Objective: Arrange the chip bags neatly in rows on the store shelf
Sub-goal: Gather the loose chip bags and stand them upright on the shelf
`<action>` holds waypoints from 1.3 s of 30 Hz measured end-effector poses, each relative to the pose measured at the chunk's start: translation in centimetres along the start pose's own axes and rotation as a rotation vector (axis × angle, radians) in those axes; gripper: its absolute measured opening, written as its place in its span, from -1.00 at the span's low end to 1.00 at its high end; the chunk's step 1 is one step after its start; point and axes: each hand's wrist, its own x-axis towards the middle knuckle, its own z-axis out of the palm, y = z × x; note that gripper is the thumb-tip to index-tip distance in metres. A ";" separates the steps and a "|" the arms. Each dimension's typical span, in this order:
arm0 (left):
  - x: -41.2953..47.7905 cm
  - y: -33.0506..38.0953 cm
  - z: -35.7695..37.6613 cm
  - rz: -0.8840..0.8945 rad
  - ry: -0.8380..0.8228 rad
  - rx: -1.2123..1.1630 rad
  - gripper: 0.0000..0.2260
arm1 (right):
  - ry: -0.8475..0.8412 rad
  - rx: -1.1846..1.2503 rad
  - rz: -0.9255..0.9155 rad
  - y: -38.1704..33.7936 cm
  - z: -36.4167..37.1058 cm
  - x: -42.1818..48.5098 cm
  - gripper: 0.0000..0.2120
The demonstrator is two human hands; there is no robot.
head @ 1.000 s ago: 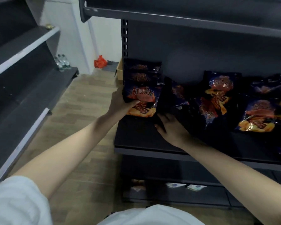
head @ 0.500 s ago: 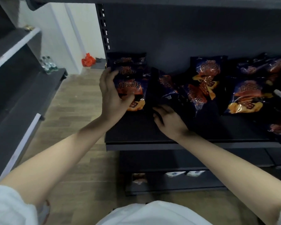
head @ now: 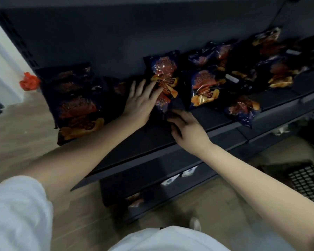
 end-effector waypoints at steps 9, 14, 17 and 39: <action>3.6 0.9 1.6 -0.016 -0.109 0.078 -0.25 | 0.007 -0.047 0.126 3.7 -1.7 -4.7 -0.68; 3.3 0.8 0.1 0.013 0.049 -0.019 -0.35 | 0.038 -0.026 0.126 4.4 -2.3 -4.4 -0.64; 2.6 0.1 -1.8 0.129 0.178 -0.060 -0.44 | 0.068 0.029 0.125 4.4 -3.2 -3.1 -0.60; -5.7 -4.7 -2.4 0.297 0.297 -0.219 -0.91 | -0.560 0.163 -0.115 -2.0 2.6 2.5 -0.33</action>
